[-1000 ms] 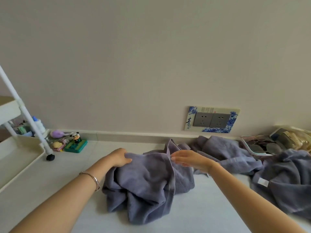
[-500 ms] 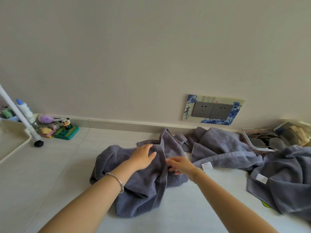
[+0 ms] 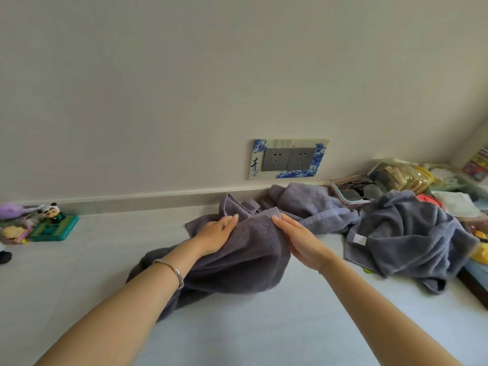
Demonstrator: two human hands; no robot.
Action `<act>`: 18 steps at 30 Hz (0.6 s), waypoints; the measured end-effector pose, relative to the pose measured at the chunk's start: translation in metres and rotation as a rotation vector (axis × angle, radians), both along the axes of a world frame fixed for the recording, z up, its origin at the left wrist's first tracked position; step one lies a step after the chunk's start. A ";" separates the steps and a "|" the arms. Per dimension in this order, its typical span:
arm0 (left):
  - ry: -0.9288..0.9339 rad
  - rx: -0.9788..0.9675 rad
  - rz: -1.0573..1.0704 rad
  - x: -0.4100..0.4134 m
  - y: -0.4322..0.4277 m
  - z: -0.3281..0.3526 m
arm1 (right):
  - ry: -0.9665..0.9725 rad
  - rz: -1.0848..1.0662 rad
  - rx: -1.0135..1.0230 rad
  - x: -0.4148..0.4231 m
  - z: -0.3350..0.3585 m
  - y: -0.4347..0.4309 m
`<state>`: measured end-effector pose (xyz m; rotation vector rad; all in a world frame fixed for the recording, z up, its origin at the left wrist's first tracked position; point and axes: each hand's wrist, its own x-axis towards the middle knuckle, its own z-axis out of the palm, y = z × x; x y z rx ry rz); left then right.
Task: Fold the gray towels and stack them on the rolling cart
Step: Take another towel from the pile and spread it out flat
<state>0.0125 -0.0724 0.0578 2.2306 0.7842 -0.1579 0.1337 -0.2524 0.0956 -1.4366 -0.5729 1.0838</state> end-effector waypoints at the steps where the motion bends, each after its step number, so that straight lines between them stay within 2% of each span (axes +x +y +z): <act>1: -0.028 -0.097 -0.033 0.005 -0.008 0.008 | 0.014 -0.044 0.017 -0.001 0.008 -0.010; 4: -0.098 -0.277 -0.139 0.026 -0.041 0.032 | 0.029 -0.158 0.054 -0.009 0.041 -0.046; 10: -0.143 -0.637 -0.102 0.058 -0.104 0.067 | 0.022 -0.373 0.079 -0.010 0.084 -0.116; 14: -0.321 -0.641 -0.267 0.089 -0.140 0.099 | -0.070 -0.534 0.134 0.004 0.114 -0.164; 16: -0.383 -0.694 -0.246 0.104 -0.141 0.109 | -0.115 -0.603 0.143 0.018 0.120 -0.177; 18: -0.423 -0.653 -0.241 0.128 -0.154 0.119 | -0.086 -0.648 0.159 0.047 0.119 -0.195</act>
